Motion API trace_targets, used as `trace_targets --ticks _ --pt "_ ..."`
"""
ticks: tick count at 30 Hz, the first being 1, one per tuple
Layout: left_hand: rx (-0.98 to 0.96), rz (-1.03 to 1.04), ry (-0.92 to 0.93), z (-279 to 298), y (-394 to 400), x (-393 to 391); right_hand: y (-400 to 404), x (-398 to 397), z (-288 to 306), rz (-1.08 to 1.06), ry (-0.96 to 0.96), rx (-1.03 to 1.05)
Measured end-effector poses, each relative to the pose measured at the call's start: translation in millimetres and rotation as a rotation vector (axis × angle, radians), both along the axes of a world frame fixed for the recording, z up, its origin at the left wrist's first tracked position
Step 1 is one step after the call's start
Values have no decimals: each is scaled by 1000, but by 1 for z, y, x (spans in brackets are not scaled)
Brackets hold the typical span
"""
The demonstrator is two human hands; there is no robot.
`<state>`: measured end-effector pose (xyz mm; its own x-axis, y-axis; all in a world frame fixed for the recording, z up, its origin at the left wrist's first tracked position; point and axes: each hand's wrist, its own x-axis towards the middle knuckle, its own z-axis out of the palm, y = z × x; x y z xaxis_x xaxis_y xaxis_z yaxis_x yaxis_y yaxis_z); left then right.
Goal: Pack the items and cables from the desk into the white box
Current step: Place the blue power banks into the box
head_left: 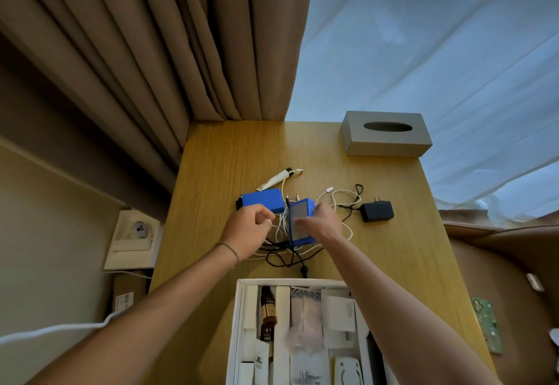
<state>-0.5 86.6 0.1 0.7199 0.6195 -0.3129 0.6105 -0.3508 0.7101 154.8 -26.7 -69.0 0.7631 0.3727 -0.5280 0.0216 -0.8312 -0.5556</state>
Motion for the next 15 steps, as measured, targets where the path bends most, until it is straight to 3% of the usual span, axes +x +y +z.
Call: trace_targets --ticks 3,8,12,15 --pt "-1 51 -83 5 3 2 -9 4 21 -25 -38 140" --pt "-9 47 -224 18 2 10 -34 5 70 -100 59 516" --pt "-133 -114 -280 31 -12 21 -52 -1 106 -130 155 724" --pt "-211 -317 -212 31 -29 24 -63 -3 125 -158 195 834"
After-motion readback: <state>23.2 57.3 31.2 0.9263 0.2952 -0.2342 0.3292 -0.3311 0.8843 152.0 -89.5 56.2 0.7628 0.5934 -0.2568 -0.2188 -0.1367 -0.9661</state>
